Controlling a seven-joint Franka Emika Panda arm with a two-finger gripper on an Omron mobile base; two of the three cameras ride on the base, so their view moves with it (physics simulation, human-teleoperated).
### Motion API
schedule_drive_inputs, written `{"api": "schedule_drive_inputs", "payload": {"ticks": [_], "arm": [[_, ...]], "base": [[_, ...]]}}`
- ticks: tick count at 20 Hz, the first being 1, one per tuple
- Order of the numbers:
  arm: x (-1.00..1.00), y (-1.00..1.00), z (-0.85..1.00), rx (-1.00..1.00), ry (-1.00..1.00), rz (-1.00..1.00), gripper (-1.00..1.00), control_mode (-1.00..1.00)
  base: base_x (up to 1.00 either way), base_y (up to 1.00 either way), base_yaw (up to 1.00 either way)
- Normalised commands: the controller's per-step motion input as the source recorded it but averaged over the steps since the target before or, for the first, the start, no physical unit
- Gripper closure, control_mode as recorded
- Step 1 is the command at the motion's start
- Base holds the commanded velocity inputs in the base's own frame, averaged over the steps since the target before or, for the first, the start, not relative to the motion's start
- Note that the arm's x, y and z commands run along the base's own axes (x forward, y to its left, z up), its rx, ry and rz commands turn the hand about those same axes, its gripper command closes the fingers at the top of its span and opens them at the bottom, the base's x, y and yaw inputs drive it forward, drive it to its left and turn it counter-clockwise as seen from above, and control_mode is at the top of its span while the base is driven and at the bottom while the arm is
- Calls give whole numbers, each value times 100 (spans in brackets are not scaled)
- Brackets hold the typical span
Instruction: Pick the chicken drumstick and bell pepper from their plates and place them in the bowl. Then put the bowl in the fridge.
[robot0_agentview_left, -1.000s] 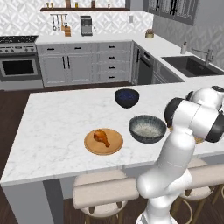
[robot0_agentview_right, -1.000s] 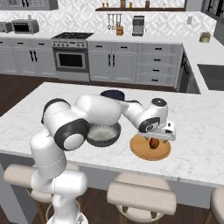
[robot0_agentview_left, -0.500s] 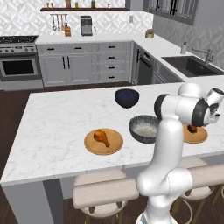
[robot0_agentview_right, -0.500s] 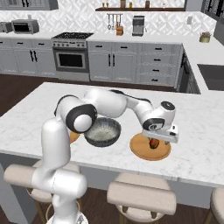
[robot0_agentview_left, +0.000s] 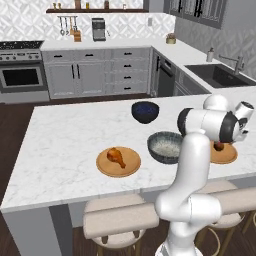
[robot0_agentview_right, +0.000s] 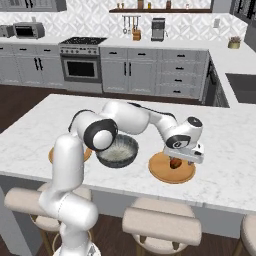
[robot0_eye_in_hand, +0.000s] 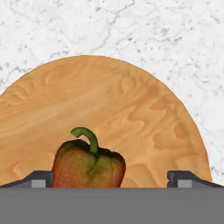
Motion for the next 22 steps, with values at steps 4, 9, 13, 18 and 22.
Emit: {"api": "schedule_drive_inputs", "payload": {"ticks": [4, 9, 13, 18, 22], "arm": [[26, 24, -24, 0, 0, 0, -100, -100], [-5, 34, -28, 0, 3, 0, -100, -100], [-25, 19, -28, 0, 2, -7, -100, -100], [0, 5, -19, 0, 0, -10, -100, -100], [20, 1, -18, 2, 0, -5, -100, -100]], "base": [[0, 0, 0], [0, 0, 0], [0, 0, 0], [0, 0, 0], [0, 0, 0]]}}
